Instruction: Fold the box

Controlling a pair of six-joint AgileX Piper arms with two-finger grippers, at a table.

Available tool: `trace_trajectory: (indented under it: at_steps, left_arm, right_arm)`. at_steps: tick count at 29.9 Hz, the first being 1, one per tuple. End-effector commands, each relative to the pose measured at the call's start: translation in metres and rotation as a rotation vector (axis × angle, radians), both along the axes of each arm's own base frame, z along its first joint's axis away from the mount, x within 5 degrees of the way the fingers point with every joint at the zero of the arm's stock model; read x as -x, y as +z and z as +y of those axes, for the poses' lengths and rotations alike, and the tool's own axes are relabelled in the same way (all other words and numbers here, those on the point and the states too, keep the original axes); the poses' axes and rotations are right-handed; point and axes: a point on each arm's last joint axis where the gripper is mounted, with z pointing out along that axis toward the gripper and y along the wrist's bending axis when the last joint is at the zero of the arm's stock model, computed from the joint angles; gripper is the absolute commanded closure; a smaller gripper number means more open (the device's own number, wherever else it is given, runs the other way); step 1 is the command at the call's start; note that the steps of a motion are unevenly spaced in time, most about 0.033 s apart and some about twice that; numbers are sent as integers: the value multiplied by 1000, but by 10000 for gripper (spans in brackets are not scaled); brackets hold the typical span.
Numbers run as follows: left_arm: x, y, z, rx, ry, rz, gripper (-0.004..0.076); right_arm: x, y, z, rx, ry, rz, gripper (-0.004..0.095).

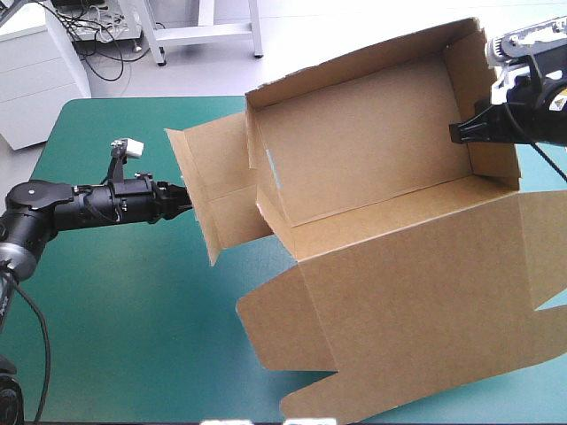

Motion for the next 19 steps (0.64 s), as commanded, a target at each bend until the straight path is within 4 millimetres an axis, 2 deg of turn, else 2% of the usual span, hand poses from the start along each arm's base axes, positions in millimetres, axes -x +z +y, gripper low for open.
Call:
trace_trajectory:
  at_steps: [1, 10, 19]
  left_arm:
    - [2, 22, -10, 145, -38, -71, 731]
    - [10, 33, -31, 269, -155, -105, 733]
    - [10, 40, -34, 342, -148, -123, 731]
  right_arm:
    - [12, 14, 1, -53, 10, -74, 931]
    - [-7, 4, 6, -102, 32, -23, 931]
    - [-34, -8, 8, -128, 9, 4, 929]
